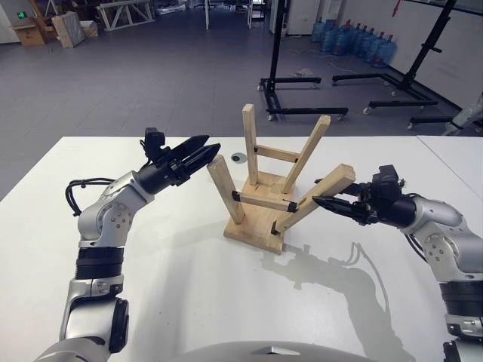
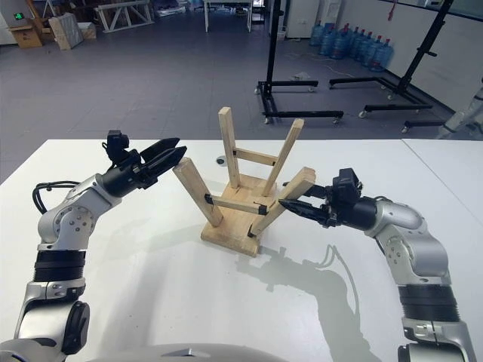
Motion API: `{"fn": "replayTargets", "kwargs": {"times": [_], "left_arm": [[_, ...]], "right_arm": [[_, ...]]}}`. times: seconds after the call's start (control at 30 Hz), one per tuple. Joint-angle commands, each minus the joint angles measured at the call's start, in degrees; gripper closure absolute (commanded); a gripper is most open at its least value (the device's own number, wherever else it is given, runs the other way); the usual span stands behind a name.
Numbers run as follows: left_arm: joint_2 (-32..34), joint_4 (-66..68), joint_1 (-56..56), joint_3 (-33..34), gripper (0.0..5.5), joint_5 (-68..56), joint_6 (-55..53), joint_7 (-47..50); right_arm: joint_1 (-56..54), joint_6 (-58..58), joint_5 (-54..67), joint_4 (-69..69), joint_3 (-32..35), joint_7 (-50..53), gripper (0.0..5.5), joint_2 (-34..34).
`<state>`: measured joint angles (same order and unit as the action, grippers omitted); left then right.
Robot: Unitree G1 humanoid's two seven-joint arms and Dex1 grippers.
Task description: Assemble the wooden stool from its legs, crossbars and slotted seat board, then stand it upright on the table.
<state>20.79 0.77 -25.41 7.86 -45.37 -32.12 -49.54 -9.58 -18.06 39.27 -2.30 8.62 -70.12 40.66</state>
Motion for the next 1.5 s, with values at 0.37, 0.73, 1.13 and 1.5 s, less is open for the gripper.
{"fn": "replayTargets", "kwargs": {"times": [0.37,0.73,1.13,1.5], "left_arm": [[-0.32,0.65,1.2,-1.89,1.94,1.99,-0.46,0.58],[-0.5,1.66,1.42,-2.74,1.94,2.45,0.37,0.37],[-3.07,0.78,1.57,-5.22,1.94,3.71,2.21,1.93],[-6.8,-1.15,2.13,-8.87,1.94,4.76,1.78,3.45]], "right_arm": [[0.29,-0.66,-2.46,-0.99,-4.3,-0.83,3.46,0.13],[0.35,1.79,-5.17,1.7,-7.76,-1.74,3.46,-0.22],[-4.87,4.22,-8.72,9.11,-12.93,-3.73,3.46,-2.12],[-8.45,2.97,-11.58,11.91,-17.61,-5.35,3.46,-1.23]]}}
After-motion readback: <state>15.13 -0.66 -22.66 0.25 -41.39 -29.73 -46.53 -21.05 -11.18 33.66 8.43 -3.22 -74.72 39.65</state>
